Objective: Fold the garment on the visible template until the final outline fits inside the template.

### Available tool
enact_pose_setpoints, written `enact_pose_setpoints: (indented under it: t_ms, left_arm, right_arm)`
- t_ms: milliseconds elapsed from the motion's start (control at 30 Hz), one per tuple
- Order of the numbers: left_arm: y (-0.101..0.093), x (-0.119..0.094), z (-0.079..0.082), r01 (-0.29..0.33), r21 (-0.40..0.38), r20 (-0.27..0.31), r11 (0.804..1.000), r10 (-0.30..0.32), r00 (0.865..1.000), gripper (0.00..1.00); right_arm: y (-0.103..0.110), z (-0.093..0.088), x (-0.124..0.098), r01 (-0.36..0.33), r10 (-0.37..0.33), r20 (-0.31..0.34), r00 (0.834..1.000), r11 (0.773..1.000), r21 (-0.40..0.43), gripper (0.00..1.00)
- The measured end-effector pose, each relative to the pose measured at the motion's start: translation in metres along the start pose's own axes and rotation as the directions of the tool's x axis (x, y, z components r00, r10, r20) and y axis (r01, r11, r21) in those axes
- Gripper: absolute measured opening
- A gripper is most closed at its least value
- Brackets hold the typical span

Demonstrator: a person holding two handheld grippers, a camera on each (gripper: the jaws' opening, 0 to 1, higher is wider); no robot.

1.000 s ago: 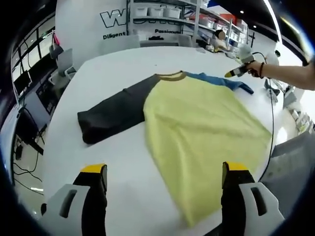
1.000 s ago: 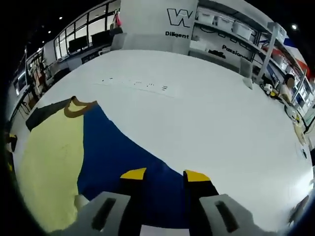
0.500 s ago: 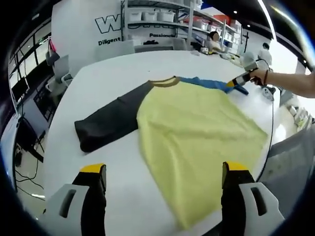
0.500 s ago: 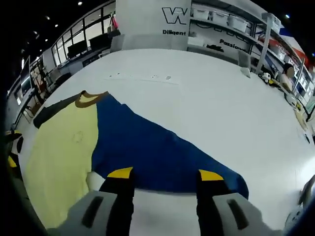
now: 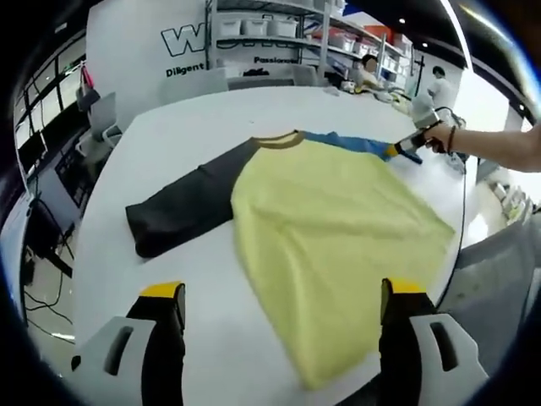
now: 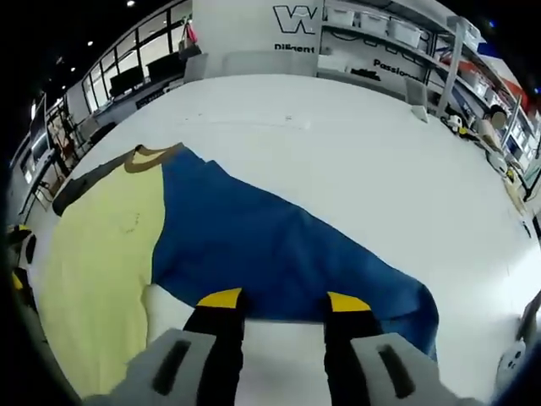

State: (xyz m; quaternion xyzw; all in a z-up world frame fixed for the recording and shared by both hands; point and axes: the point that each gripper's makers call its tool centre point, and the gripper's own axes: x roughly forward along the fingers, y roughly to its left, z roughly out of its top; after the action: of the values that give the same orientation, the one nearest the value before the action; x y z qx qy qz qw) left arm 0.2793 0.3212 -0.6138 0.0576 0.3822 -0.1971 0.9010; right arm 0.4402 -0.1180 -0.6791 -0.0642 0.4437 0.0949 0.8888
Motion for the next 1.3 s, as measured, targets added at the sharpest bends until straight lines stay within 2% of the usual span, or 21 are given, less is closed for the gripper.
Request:
enact_pose_setpoints:
  t_ms: [100,167,200,333,467,667,900,933,1000,1100,1200,1300]
  left_arm:
    - [0.0,-0.001,-0.001,-0.003,0.003,-0.003,1.0,0.003,1.0,0.98]
    - [0.0,-0.001,-0.001,-0.003,0.0,0.0,1.0,0.003,1.0,0.97]
    - [-0.001,-0.002,-0.001,-0.002,-0.002,-0.003,1.0,0.002,1.0,0.97]
    - [-0.001,-0.002,-0.002,-0.003,0.001,-0.006,1.0,0.003,1.0,0.97]
    - [0.001,-0.003,-0.003,-0.004,0.0,-0.012,1.0,0.004,1.0,0.97]
    - [0.004,-0.005,-0.004,-0.011,-0.002,-0.013,1.0,0.011,1.0,0.97]
    - [0.004,-0.006,-0.003,-0.015,-0.006,-0.001,1.0,0.015,1.0,0.99]
    - [0.003,-0.006,-0.002,-0.012,-0.011,0.004,1.0,0.012,1.0,0.99]
    - [0.003,-0.006,-0.002,-0.013,-0.011,0.005,1.0,0.013,1.0,0.99]
    - [0.0,-0.006,0.0,-0.004,-0.012,0.01,1.0,0.004,1.0,0.99]
    - [-0.002,-0.006,0.001,0.004,-0.035,0.014,0.999,-0.004,1.0,0.99]
    - [-0.003,-0.006,0.002,0.015,-0.046,0.022,0.999,-0.014,1.0,0.99]
  right_arm:
    - [0.001,0.0,0.0,0.009,-0.009,-0.013,1.0,1.0,0.008,0.18]
    - [0.003,-0.001,0.0,0.012,-0.013,-0.025,1.0,1.0,-0.014,0.08]
    - [-0.001,-0.003,-0.001,0.037,-0.039,-0.042,0.998,0.998,-0.052,0.0]
    - [0.001,-0.001,0.0,0.029,-0.032,-0.041,0.999,0.997,-0.077,0.0]
    - [-0.004,-0.002,-0.002,0.017,-0.018,-0.043,0.999,1.0,-0.025,0.0]
    - [-0.007,-0.003,-0.002,0.023,-0.023,-0.028,0.999,1.0,0.004,0.0]
    - [-0.02,-0.002,-0.01,0.059,-0.059,0.003,0.998,0.998,0.022,0.15]
    - [-0.034,-0.004,-0.017,0.069,-0.071,0.025,0.997,0.995,0.075,0.17]
    - [-0.039,-0.006,-0.021,0.069,-0.072,0.032,0.997,0.994,0.083,0.21]
    - [-0.051,-0.003,-0.031,0.071,-0.087,0.101,0.991,0.986,0.148,0.29]
    - [-0.062,-0.008,-0.039,0.091,-0.106,0.112,0.988,0.986,0.137,0.38]
    - [-0.067,-0.012,-0.041,0.098,-0.113,0.112,0.987,0.986,0.132,0.42]
